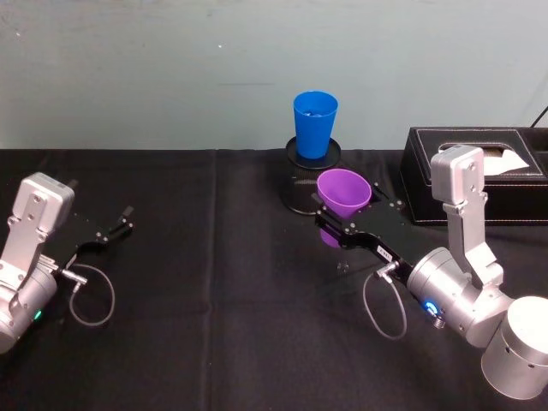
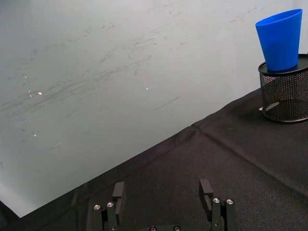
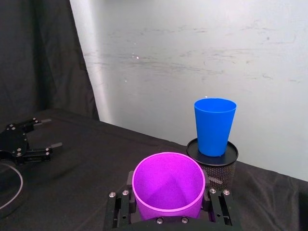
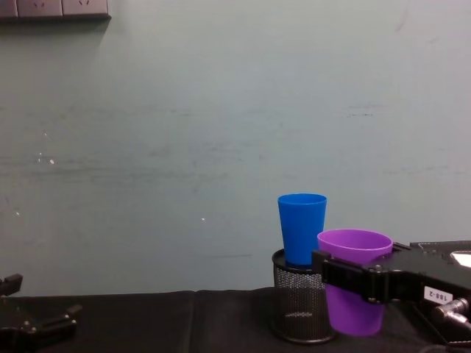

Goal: Pick up one cup with a gripper and tap it against the other cup.

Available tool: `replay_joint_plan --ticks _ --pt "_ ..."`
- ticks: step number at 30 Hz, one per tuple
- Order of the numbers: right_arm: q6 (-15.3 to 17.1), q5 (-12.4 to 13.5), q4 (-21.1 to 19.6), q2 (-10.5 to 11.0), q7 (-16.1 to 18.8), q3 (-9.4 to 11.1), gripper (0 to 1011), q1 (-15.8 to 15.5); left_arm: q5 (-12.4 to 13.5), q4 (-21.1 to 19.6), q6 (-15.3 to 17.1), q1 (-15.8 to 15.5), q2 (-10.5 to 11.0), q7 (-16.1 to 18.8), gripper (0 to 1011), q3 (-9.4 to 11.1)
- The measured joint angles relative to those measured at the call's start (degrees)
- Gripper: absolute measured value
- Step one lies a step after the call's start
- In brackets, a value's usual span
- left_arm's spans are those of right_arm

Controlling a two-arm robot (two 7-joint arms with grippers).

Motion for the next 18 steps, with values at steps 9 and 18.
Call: replay_joint_plan --ticks 9,18 --pt "0.0 0.0 0.0 0.0 0.0 0.0 739 0.0 0.0 0.0 0.0 0.0 0.0 0.0 1000 0.0" --pt "0.0 0.0 0.0 0.0 0.0 0.0 739 0.0 0.0 0.0 0.0 0.0 0.0 0.0 1000 0.0"
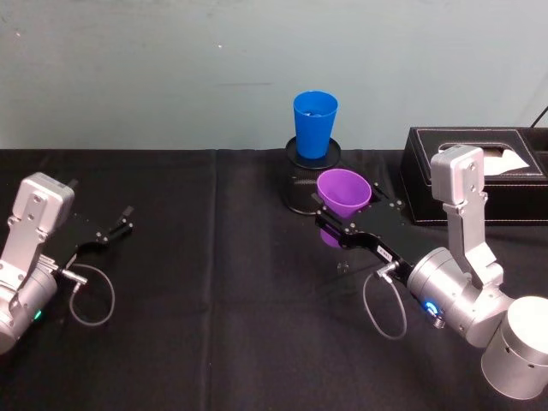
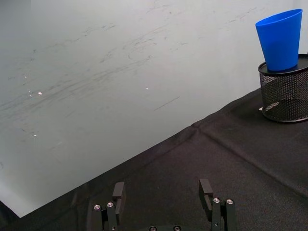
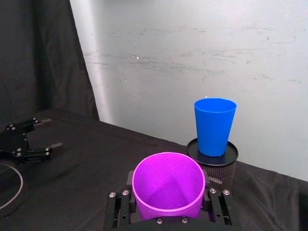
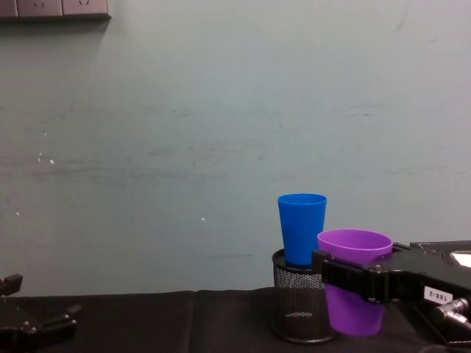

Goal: Pick up one cup with a gripper and tap it against the other cup.

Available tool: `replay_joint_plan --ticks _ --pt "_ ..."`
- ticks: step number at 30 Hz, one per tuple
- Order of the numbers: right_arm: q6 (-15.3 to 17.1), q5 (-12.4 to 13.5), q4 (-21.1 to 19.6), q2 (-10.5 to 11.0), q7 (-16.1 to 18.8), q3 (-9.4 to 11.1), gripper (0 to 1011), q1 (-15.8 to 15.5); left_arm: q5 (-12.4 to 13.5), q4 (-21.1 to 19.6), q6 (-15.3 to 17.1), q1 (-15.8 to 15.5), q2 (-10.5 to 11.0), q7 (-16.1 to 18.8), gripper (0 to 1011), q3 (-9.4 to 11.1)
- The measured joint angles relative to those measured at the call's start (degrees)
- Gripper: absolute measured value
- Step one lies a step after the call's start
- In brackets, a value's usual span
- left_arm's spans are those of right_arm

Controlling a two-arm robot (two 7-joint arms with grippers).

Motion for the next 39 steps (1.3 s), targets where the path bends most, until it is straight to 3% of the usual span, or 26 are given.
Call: replay_joint_plan --ticks 30,39 --pt "0.5 -0.2 0.0 -0.2 0.0 0.2 739 0.1 0.0 0.0 0.0 0.0 0.0 0.0 1000 0.0" --pt "7.1 -0.1 4.4 -2.9 0.9 1.3 739 5.7 0.0 0.0 0.0 0.0 0.0 0.0 1000 0.0"
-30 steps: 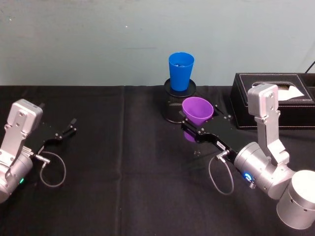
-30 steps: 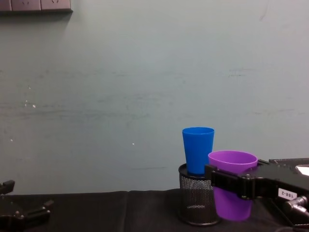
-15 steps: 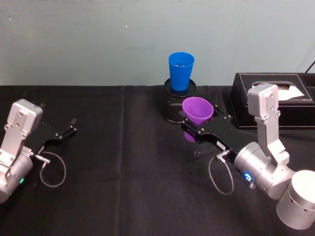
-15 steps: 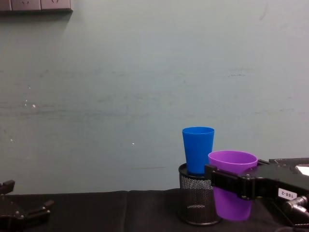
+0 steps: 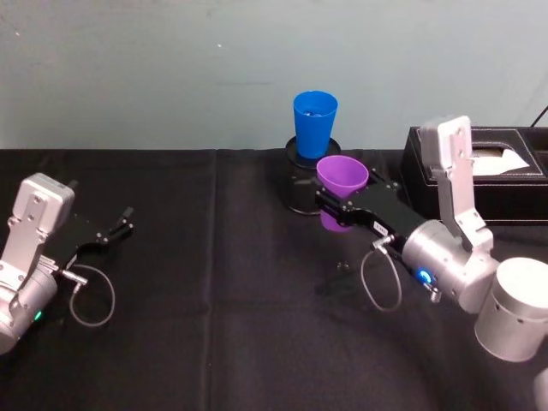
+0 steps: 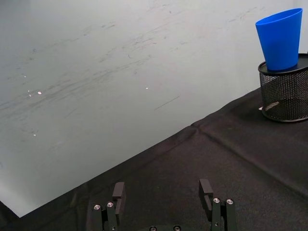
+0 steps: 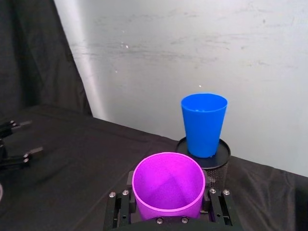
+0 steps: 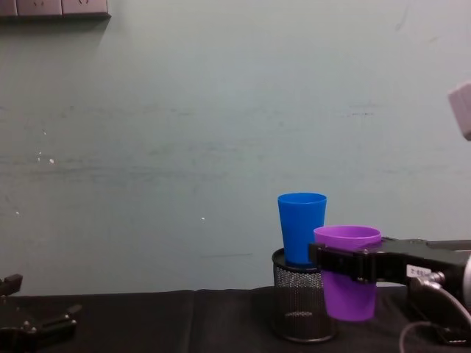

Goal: Pick up one cup with a gripper and tap it against the other cup.

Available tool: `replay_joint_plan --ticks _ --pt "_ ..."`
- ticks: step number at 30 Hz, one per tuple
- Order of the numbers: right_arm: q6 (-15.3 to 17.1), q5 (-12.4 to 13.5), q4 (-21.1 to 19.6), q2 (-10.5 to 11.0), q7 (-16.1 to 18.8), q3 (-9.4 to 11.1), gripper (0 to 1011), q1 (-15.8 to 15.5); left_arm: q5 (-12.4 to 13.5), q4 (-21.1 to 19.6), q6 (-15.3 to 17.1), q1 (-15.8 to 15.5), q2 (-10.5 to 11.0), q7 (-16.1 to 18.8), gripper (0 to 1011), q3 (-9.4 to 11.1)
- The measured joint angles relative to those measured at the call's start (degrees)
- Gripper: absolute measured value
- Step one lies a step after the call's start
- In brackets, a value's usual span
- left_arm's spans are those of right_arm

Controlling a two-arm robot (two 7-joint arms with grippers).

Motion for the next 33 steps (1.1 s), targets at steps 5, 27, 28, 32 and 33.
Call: replay_joint_plan --ticks 5,27,28,32,33 --pt "2.3 1.1 3.5 -1.7 0.7 0.4 739 3.4 0.0 0.0 0.0 0.0 0.0 0.0 1000 0.0" --pt "2.5 1.1 15.9 -5.8 1.4 -1.0 739 13.3 0.0 0.0 0.0 0.0 0.0 0.0 1000 0.0" --pt "2.5 1.0 16.3 -5.9 1.4 -1.0 739 13.7 0.0 0.0 0.0 0.0 0.0 0.0 1000 0.0" --pt "2.1 0.3 18.4 -6.6 1.5 -1.4 739 15.3 0.0 0.0 0.0 0.0 0.0 0.0 1000 0.0" --pt "2.0 0.2 18.7 -6.7 1.5 -1.4 739 15.5 0.0 0.0 0.0 0.0 0.0 0.0 1000 0.0"
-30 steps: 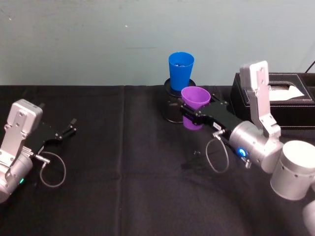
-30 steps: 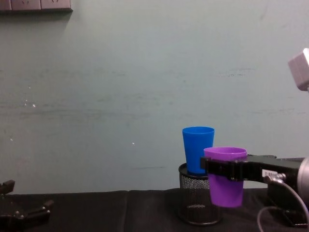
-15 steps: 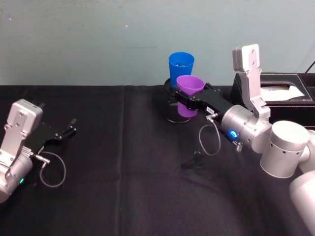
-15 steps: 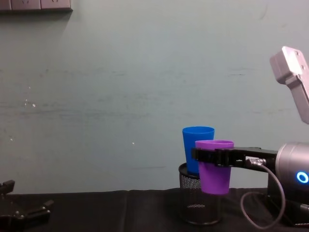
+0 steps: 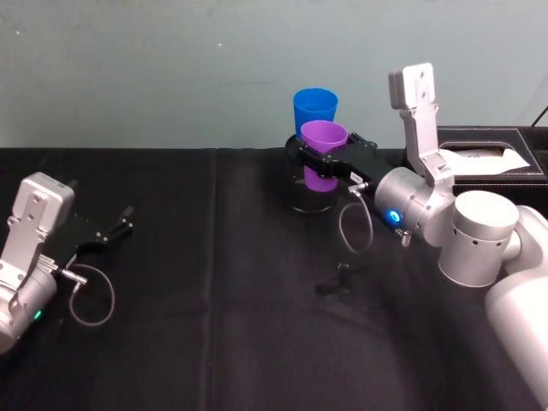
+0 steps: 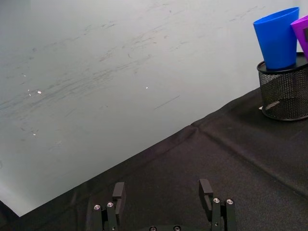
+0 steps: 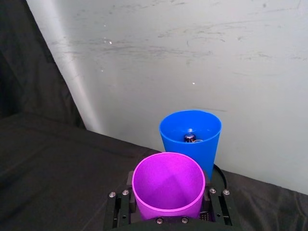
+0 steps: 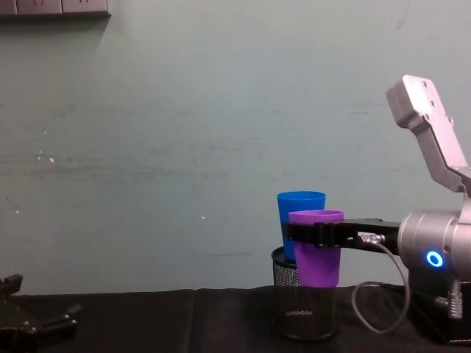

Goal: Pick up one cup with a gripper and tap it against the other cup.

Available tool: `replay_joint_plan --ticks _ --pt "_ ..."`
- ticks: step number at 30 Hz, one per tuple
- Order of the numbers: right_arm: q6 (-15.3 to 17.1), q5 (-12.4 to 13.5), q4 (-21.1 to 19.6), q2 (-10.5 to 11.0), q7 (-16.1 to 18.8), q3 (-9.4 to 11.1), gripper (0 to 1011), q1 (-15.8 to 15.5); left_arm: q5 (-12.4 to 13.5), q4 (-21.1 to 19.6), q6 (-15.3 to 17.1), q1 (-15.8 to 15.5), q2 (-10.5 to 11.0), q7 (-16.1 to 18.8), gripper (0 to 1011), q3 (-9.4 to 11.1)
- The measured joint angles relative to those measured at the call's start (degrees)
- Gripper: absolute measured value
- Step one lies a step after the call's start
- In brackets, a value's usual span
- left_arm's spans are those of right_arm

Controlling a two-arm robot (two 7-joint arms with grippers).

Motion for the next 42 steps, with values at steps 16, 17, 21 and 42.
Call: replay_joint_plan --ticks 16,17,21,42 --pt "-0.4 -1.2 1.6 -1.0 -0.1 0.2 739 1.3 0.0 0.0 0.0 0.0 0.0 0.0 1000 0.0" --pt "-0.4 -1.2 1.6 -1.0 -0.1 0.2 739 1.2 0.0 0.0 0.0 0.0 0.0 0.0 1000 0.0" --pt "-0.4 -1.2 1.6 -1.0 -0.1 0.2 739 1.2 0.0 0.0 0.0 0.0 0.0 0.0 1000 0.0" --pt "-0.4 -1.1 1.6 -1.0 -0.3 0.1 739 1.2 0.0 0.0 0.0 0.0 0.0 0.0 1000 0.0"
